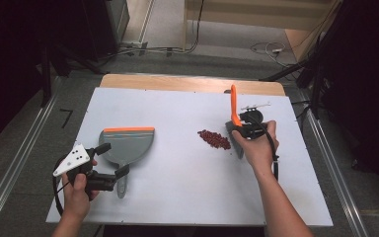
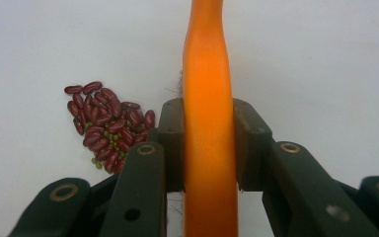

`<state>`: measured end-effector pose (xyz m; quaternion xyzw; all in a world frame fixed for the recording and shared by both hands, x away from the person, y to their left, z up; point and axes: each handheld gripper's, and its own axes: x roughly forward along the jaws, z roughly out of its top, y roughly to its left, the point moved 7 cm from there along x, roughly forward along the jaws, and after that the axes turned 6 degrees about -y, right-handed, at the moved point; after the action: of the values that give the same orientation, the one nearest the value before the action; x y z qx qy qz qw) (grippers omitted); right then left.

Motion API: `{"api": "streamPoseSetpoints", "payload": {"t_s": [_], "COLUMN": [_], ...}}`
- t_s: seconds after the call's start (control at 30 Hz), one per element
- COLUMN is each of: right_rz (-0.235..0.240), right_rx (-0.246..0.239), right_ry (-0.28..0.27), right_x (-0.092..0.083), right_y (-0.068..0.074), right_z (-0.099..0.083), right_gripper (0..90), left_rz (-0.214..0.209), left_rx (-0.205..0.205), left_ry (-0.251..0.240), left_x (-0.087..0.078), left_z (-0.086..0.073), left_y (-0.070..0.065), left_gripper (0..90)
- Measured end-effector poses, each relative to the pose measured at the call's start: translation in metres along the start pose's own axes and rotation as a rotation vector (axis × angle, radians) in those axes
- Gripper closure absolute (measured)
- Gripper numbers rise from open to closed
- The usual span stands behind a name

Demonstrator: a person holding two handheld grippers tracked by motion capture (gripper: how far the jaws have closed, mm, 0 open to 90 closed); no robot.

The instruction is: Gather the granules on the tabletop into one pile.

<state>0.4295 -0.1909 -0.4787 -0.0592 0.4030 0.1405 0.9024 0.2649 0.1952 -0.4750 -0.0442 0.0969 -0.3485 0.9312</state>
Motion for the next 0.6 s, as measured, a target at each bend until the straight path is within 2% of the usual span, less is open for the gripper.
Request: {"api": "streamPoseSetpoints", "payload": {"t_s": [0.1, 0.17, 0.23, 0.37, 0.4, 0.6], "right_rz": [0.030, 0.067, 0.076, 0.131, 0.158, 0.236], "right_rx": [0.013, 0.019, 0.032, 0.047, 0.047, 0.084], "right_ry": [-0.035, -0.065, -0.074, -0.117, -0.136, -0.171], "right_x": [-0.014, -0.023, -0.029, -0.042, -0.045, -0.058], "right_y": [-0.012, -0.019, -0.025, -0.039, -0.044, -0.067], "right_z": [-0.003, -0.008, -0.014, -0.032, -0.038, -0.067], "right_gripper": [68.9, 68.9, 68.8, 68.8, 68.8, 68.8], "left_rz": [0.002, 0.004, 0.007, 0.013, 0.013, 0.025], "left_rx": [0.001, 0.005, 0.003, 0.009, 0.005, 0.010], "left_ry": [0.002, 0.002, -0.003, -0.004, -0.006, -0.017], "left_x": [0.000, -0.001, -0.001, -0.002, -0.002, -0.003], "left_z": [0.000, 0.000, 0.001, 0.002, 0.002, 0.004], "left_y": [0.000, 0.000, 0.000, 0.000, 0.000, 0.000], "left_gripper": [0.0, 0.0, 0.0, 0.0, 0.0, 0.0]}}
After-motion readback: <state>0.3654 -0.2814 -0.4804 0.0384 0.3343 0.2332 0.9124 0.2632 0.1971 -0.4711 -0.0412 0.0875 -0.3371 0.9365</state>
